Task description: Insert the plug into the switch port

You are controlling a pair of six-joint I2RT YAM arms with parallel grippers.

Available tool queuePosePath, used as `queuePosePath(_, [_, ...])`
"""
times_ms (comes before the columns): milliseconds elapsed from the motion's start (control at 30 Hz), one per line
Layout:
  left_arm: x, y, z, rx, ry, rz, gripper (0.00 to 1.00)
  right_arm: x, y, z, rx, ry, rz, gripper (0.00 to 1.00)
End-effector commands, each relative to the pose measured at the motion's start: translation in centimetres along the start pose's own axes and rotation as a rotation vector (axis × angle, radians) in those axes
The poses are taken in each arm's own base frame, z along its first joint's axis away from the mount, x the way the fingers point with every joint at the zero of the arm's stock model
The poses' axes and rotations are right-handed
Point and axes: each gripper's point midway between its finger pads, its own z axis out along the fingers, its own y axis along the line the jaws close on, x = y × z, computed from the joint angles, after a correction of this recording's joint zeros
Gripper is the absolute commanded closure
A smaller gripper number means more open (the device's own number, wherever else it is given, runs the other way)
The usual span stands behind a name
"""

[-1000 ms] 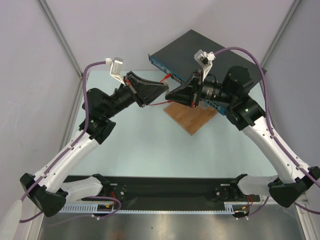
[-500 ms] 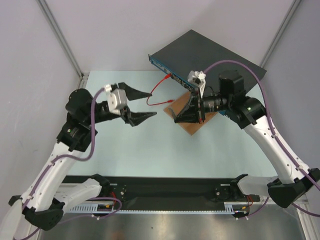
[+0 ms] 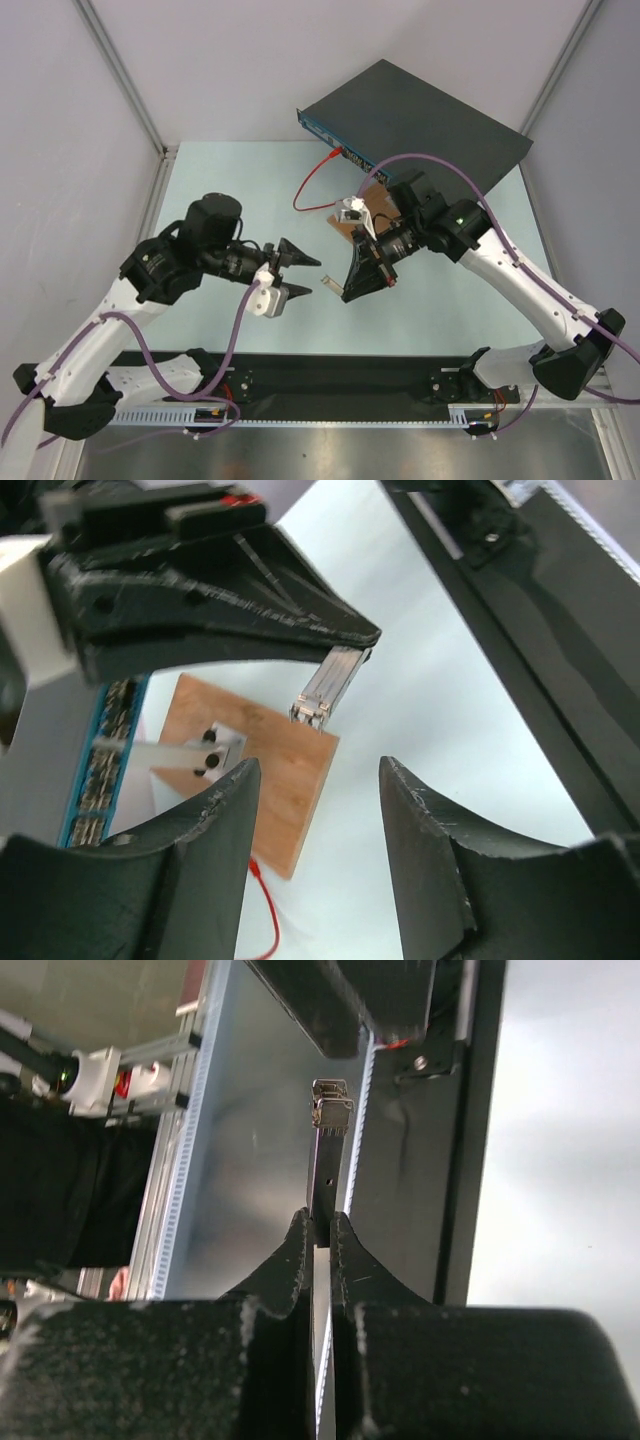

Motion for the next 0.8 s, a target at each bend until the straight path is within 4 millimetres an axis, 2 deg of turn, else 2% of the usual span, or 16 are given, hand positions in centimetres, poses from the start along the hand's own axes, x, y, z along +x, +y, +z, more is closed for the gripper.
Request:
queuePosePath(0, [-1.5, -1.2, 0.8, 0.085, -0.047, 0.146, 0.44, 0.9, 0.9, 0.8, -0.052, 0.033, -0.016, 1.00])
queuePosePath(200, [-1.1, -1.8, 2.4, 0.128, -0.017, 0.192, 0.49, 1.0, 0.9, 1.4, -0.077, 0.046, 0.010, 1.00])
queuePosePath(433, [-0.5, -1.9, 3.2, 0.159, 0.014, 0.203, 0.62, 1.0, 1.1, 1.9, -0.096, 0.057, 0.002, 1.00])
queuePosePath(767, [0.5, -2.2, 3.7, 0.187, 0.038, 0.215, 0.64, 1.0, 1.0, 1.8, -0.085, 0.069, -0.013, 1.00])
